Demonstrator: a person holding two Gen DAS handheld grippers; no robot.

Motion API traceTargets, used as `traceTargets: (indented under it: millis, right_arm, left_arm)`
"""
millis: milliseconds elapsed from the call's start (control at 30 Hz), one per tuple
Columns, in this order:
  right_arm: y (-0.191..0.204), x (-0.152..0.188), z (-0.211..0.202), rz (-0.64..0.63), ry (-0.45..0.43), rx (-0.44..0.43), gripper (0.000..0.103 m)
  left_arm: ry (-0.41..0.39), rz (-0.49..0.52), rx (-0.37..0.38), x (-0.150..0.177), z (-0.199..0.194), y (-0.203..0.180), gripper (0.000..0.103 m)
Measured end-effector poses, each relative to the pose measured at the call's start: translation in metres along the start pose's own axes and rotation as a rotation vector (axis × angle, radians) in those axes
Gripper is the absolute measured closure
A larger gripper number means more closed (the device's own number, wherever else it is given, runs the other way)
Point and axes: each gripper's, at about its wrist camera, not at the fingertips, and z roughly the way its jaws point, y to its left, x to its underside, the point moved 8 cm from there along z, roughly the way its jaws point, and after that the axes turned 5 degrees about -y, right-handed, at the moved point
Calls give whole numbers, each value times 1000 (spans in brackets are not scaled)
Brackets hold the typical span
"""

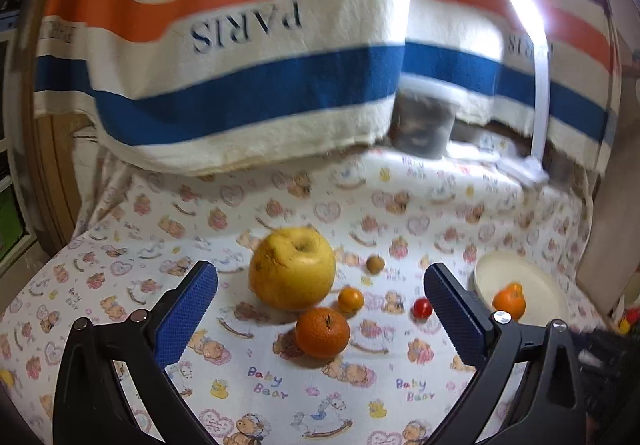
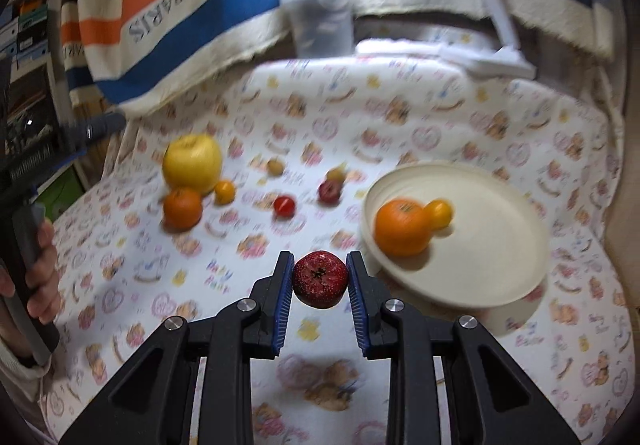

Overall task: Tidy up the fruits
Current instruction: 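Carry the red apple over the plate with the right gripper while the left gripper grasps another tangerine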

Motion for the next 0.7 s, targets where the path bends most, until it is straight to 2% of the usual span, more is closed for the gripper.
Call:
traceTargets:
  millis: [133,233,267,400,567,700]
  right_arm:
    - [-19,-9,-2,-1,-52,81,75]
    - [-33,-15,-3,15,-83,126,75]
    - [-38,-17,-3,17,-97,147,75]
    - [-50,-22,-6,26,-130,193,75]
    - [-62,-27,-11,56,-153,215,75]
    - [-68,-31,-16,74,-165,221,75]
  left_arm:
    - [96,0,7,13,22,5,0]
    - [225,54,92,31,44,-9,2]
    - [243,65,107,36,47,-12,5]
    - [288,134,90,51,60,-19,12]
    - [320,149,60,63,71,-14,19]
    - [343,144,51,68,79,-7,20]
